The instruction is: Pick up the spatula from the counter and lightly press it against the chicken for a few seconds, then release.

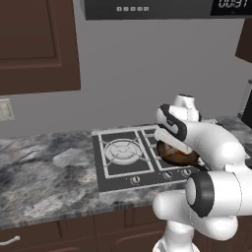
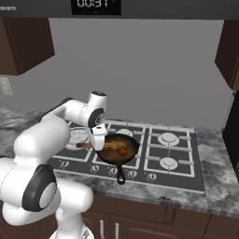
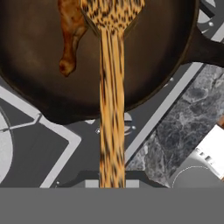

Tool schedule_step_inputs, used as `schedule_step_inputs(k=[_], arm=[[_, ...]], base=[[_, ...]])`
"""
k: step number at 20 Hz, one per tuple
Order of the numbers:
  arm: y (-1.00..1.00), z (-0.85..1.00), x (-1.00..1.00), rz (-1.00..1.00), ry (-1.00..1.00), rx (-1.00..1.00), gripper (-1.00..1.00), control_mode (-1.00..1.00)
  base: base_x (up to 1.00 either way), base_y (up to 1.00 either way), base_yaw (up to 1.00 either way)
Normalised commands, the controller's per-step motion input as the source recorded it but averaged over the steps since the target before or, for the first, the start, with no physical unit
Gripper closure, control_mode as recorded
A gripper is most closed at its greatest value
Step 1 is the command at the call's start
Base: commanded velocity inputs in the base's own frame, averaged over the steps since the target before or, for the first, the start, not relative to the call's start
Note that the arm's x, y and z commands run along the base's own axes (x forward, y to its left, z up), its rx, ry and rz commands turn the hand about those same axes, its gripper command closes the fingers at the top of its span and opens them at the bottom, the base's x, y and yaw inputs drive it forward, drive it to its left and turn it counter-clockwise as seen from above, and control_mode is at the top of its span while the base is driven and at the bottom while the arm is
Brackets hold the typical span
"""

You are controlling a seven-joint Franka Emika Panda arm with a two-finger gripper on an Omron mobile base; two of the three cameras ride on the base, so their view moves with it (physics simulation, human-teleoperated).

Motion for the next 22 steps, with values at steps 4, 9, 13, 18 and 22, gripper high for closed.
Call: schedule_step_inputs(k=[4,9,13,18,22], arm=[[-0.05,-0.08,0.09,0.00,0.03,0.00,1.00,-1.00],[-0.03,-0.11,0.10,0.00,0.01,0.00,1.00,-1.00],[0.00,-0.14,0.14,0.00,0.00,0.00,1.00,-1.00],[-0.02,-0.13,0.12,0.00,0.00,0.00,1.00,-1.00],[-0.04,-0.11,0.12,0.00,0.00,0.00,1.00,-1.00]], base=[[0.00,0.00,0.00],[0.00,0.00,0.00],[0.00,0.00,0.00],[0.00,0.00,0.00],[0.00,0.00,0.00]])
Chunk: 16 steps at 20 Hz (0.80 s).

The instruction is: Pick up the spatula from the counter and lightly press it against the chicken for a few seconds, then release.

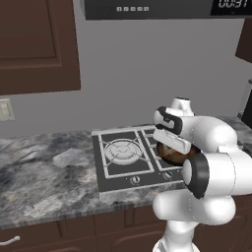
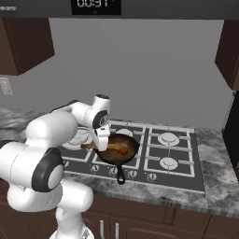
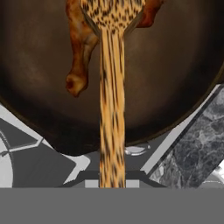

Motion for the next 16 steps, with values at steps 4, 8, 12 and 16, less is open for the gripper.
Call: schedule_step_inputs(k=[4,8,12,16], arm=[[-0.02,-0.13,0.08,0.00,0.00,0.00,1.00,-1.00],[0.00,-0.14,0.02,0.00,0.00,0.01,1.00,-1.00],[0.00,-0.15,0.00,0.00,0.00,0.01,1.00,-1.00],[0.00,-0.15,0.00,0.00,0.00,0.02,1.00,-1.00]], base=[[0.00,0.00,0.00],[0.00,0.00,0.00],[0.00,0.00,0.00],[0.00,0.00,0.00]])
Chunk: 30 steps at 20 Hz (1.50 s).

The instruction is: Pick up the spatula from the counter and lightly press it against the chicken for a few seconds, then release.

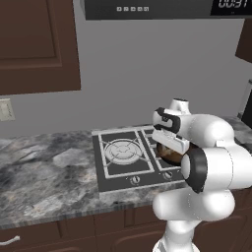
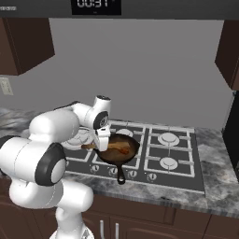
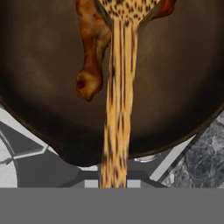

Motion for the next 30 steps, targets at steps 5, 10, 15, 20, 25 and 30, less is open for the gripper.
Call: schedule_step_inputs(k=[5,10,15,20,25,30], arm=[[0.00,-0.15,0.00,0.00,0.00,0.02,1.00,-1.00],[0.00,-0.13,0.00,0.00,0.00,0.02,1.00,-1.00],[0.00,-0.08,0.00,0.00,0.00,0.02,1.00,-1.00],[0.00,-0.04,0.00,0.00,0.00,0.02,1.00,-1.00],[0.00,-0.04,0.00,0.00,0.00,0.02,1.00,-1.00],[0.00,-0.04,0.00,0.00,0.00,0.02,1.00,-1.00]], base=[[0.00,0.00,0.00],[0.00,0.00,0.00],[0.00,0.00,0.00],[0.00,0.00,0.00],[0.00,0.00,0.00],[0.00,0.00,0.00]])
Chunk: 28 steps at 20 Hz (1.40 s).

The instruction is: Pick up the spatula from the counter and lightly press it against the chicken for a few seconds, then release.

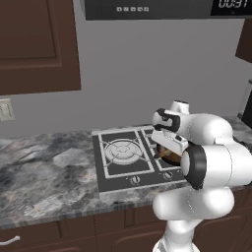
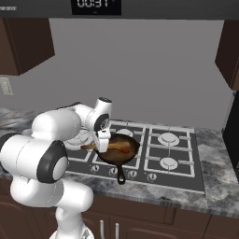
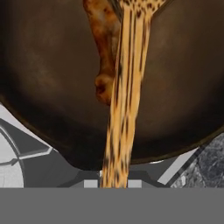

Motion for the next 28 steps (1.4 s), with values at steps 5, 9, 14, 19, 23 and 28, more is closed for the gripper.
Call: schedule_step_inputs(k=[5,9,14,19,23,28], arm=[[0.00,-0.02,0.00,0.00,0.00,0.01,1.00,-1.00],[0.00,0.20,0.00,0.00,-0.03,0.00,1.00,-1.00],[0.00,0.36,-0.06,0.00,-0.07,0.00,1.00,-1.00],[0.00,0.32,-0.24,0.00,-0.09,0.00,1.00,-1.00],[0.00,0.25,-0.34,0.00,-0.11,0.00,1.00,-1.00],[0.00,0.31,-0.37,0.00,-0.11,0.00,1.00,-1.00]], base=[[0.00,0.00,0.00],[0.00,0.00,0.00],[0.00,0.00,0.00],[0.00,0.00,0.00],[0.00,0.00,0.00],[0.00,0.00,0.00]])
